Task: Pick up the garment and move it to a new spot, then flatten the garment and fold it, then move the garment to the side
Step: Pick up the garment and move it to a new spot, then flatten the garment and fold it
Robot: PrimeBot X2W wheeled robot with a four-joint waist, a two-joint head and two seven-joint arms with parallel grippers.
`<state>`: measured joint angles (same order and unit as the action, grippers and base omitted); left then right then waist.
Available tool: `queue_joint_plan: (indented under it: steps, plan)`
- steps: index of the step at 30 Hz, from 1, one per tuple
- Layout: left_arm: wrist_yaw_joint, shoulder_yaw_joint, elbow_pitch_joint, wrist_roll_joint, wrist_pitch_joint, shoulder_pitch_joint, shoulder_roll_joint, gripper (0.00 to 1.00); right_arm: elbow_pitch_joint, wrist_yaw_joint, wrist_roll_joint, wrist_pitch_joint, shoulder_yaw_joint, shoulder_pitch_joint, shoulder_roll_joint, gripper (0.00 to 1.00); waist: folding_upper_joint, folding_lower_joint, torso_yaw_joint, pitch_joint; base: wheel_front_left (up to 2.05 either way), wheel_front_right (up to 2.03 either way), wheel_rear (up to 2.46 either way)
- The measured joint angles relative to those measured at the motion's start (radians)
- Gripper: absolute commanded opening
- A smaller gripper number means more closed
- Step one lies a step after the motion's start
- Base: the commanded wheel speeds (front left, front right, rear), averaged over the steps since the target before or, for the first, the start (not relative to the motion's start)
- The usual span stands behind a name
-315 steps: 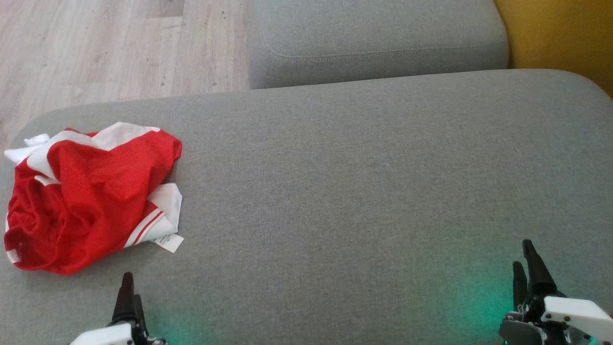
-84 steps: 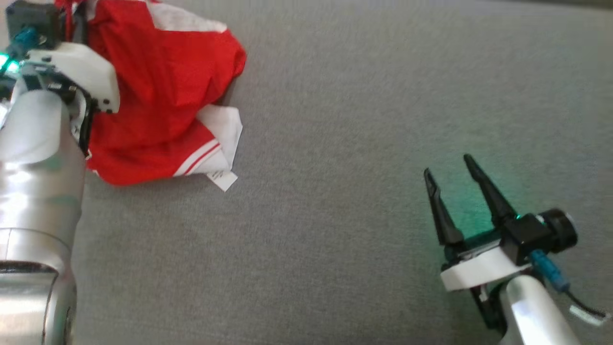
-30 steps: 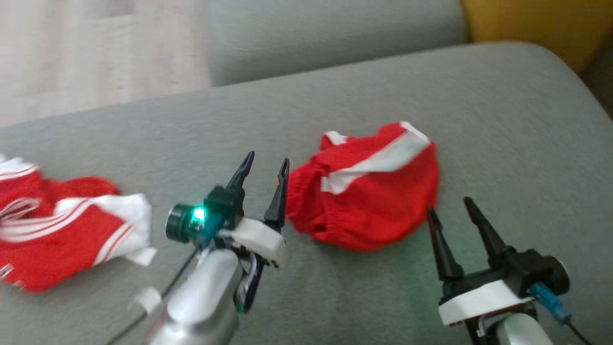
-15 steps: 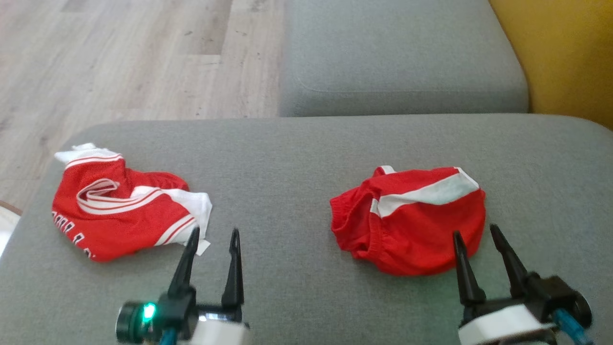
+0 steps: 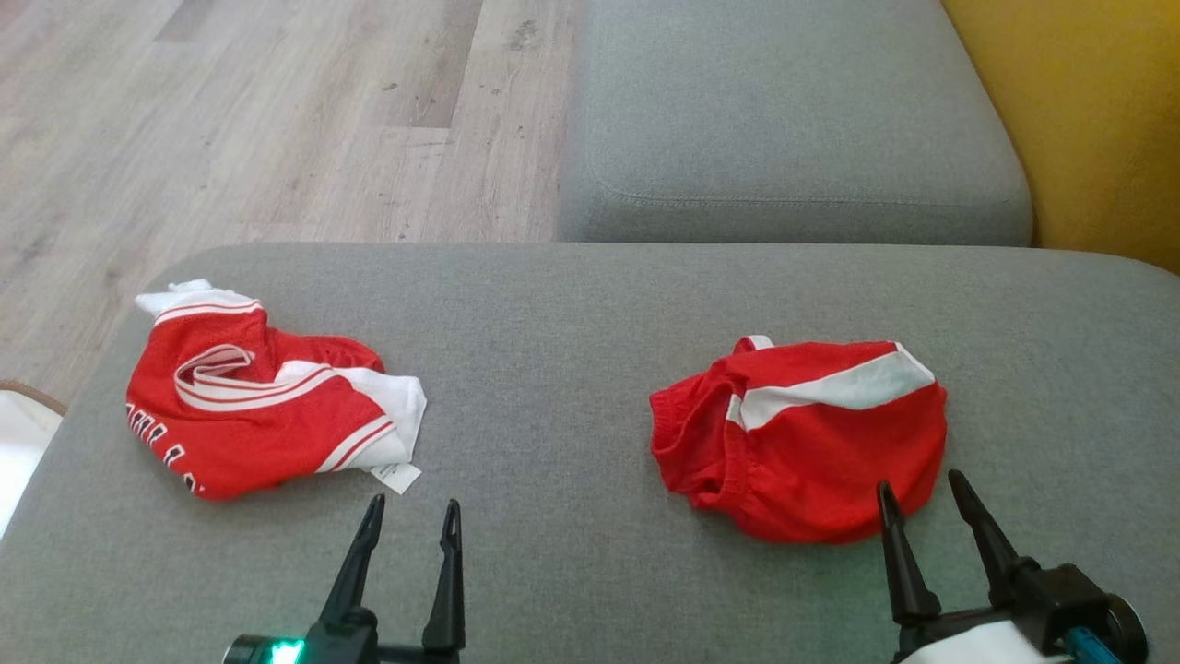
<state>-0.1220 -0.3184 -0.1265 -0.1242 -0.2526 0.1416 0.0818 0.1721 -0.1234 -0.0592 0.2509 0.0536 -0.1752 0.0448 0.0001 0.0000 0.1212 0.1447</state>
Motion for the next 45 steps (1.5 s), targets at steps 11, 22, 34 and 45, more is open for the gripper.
queue_joint_plan:
  steps: [11,22,34,45]
  plan:
    - [0.019,0.013,-0.007,0.02,0.0,0.0,-0.012,1.0,-0.002,0.0,-0.001,0.0,0.001,-0.001,0.0,1.0,0.0,0.0001,-0.004,0.008,0.0,0.0,0.0]
    - [0.034,0.027,-0.029,0.021,0.0,0.0,-0.017,1.0,-0.002,0.0,-0.001,0.0,0.0,-0.001,0.0,1.0,0.0,0.0,-0.009,0.014,0.0,0.0,0.0]
    - [0.044,0.002,-0.045,0.002,0.0,-0.014,-0.019,1.0,-0.012,0.0,0.0,0.0,-0.002,-0.001,0.0,1.0,0.0,0.0001,-0.031,-0.024,0.0,0.0,0.0]
    - [0.102,-0.21,-0.212,-0.145,-0.001,-0.266,-0.024,1.0,-0.013,0.0,0.028,0.0,0.021,0.029,0.0,1.0,0.0,0.0002,-0.106,-0.111,0.0,0.0,0.0]
